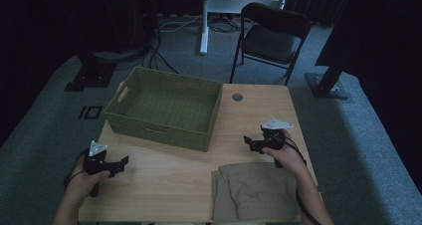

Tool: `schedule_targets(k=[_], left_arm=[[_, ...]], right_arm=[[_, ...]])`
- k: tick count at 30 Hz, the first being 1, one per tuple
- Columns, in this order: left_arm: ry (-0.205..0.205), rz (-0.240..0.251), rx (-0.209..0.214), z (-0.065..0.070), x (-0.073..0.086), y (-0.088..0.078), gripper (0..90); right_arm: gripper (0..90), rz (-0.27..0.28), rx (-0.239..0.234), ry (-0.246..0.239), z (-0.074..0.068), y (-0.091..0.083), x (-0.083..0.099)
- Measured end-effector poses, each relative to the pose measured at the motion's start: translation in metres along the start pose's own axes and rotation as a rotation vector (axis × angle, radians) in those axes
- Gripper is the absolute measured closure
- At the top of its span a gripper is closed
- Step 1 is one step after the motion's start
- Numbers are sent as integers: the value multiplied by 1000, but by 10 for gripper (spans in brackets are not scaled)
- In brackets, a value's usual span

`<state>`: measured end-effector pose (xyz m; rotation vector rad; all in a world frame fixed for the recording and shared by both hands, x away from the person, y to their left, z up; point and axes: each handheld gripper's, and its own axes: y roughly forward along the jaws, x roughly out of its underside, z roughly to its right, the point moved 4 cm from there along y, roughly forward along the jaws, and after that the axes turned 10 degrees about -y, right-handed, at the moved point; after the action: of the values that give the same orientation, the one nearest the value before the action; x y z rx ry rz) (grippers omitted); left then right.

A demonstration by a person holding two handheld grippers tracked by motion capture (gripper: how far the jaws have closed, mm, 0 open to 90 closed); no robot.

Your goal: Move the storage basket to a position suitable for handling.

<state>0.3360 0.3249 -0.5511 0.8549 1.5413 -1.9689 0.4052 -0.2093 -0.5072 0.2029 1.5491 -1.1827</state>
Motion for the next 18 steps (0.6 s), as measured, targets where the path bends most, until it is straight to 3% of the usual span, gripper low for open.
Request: schedule_targets(k=[7,9,10,18], left_arm=[[18,70,-29,-10,-30,-9,60],[18,70,-29,-10,-30,-9,60],[0,105,-24,-15,-43,-12,60],[-36,184,-10,-28,-71,-20,60]], right_arm=[[132,18,-31,-1,-18,7,-13],[132,20,-34,-1,-20,8,-15],[132,27,-43,5,-24,9,-19],[132,65,-60,34,-38,12,-36]])
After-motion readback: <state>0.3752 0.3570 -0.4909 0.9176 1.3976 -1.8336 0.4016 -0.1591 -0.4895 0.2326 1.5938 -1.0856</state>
